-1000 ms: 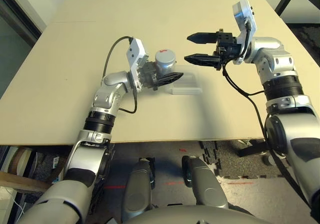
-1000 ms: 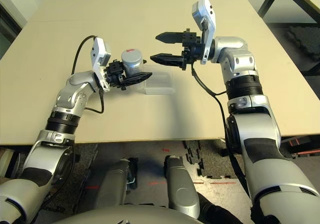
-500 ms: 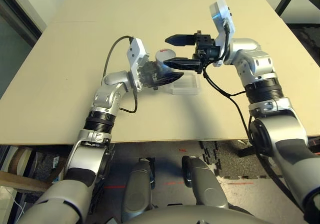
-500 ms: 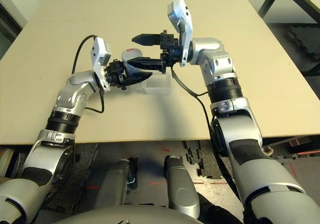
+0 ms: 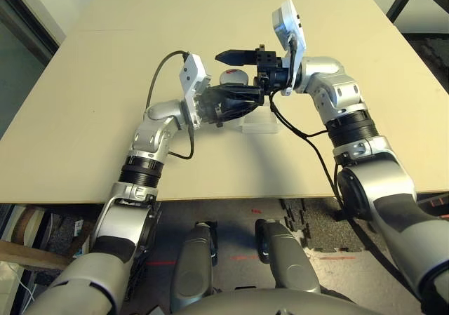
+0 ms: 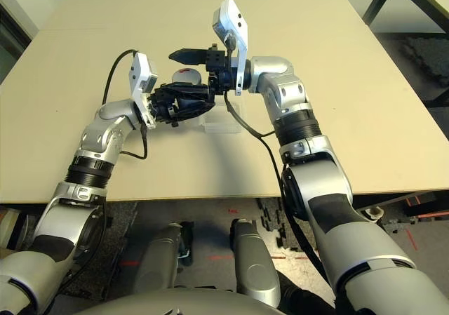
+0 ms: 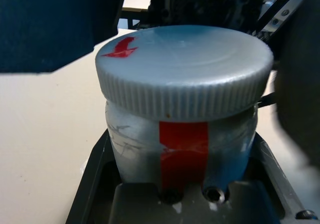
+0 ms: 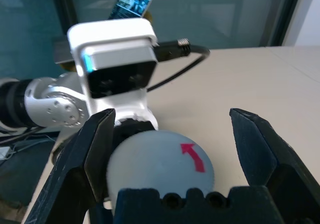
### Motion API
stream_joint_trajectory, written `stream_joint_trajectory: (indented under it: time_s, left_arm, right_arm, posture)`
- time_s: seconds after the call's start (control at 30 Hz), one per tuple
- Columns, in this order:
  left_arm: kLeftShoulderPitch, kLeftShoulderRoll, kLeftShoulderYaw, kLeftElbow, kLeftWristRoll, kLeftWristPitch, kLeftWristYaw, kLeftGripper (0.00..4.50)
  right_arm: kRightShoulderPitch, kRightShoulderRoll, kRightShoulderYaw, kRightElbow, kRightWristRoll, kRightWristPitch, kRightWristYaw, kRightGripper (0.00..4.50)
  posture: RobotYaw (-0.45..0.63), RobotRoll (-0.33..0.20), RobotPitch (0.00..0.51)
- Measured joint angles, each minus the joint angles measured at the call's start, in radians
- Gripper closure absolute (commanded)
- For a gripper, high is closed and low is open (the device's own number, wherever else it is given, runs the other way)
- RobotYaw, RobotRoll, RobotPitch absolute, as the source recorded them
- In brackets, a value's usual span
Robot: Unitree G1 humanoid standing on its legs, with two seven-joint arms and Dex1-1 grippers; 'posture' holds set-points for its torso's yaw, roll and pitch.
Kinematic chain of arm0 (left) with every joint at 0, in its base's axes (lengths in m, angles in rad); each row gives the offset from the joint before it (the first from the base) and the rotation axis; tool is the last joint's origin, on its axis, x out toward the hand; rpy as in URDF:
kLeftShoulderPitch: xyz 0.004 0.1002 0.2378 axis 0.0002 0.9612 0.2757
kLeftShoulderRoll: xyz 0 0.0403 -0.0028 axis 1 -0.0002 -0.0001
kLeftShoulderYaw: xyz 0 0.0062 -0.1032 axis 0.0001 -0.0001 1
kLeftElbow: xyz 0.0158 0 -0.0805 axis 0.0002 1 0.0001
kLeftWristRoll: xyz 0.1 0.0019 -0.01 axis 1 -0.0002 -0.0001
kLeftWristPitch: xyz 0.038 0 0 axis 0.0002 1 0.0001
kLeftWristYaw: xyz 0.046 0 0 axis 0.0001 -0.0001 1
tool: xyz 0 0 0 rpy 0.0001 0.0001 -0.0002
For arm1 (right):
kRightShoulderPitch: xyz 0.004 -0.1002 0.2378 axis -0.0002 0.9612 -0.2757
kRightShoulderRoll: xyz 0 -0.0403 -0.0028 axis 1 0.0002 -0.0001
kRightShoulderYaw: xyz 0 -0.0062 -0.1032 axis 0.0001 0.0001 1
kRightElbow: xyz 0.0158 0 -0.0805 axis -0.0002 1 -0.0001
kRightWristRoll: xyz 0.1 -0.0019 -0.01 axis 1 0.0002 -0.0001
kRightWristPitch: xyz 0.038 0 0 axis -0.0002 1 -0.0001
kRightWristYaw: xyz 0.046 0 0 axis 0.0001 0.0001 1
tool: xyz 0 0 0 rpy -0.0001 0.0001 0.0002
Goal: Pour the medicine from the bottle into the box.
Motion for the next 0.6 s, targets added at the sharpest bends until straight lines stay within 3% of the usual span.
stream_joint_trajectory:
  time_s: [0.6]
  left_arm:
    - [-0.006,-0.001,-0.006,0.012,0.001,0.005,0.035,1.92]
  right_arm:
    - [-0.002,-0.079,0.0,0.015,0.007,0.002,0.024,0.0]
  posture:
    - [-0.15,0.0,0.178]
